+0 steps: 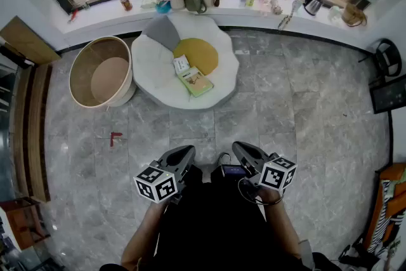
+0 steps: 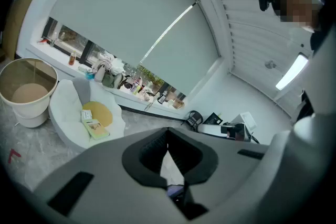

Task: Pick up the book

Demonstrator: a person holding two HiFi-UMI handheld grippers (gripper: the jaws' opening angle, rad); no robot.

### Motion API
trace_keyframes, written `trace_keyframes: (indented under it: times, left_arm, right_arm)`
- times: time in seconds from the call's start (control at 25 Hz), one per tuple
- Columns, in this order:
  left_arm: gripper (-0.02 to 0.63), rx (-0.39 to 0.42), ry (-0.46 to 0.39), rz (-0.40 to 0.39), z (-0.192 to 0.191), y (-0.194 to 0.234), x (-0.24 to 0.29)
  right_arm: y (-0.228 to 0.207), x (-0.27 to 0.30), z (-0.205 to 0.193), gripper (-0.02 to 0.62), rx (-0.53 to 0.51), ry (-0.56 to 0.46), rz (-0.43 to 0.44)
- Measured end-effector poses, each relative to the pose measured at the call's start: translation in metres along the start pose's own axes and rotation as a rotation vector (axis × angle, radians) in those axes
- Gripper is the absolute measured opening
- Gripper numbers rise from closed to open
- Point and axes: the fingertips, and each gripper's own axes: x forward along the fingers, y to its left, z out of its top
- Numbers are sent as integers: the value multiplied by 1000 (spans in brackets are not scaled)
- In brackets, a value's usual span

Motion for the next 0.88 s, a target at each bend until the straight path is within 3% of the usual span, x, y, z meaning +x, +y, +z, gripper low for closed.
trace_keyframes:
  times: [0.48,0.88]
  left_arm:
    - [14,-13,-7,-16,2,14,-9]
    - [14,0,12,-41,7,29,-14]
  right_arm:
    - [7,10,0,17,-17,-46,-11]
    - [12,28,-1,17,39,-79,-42]
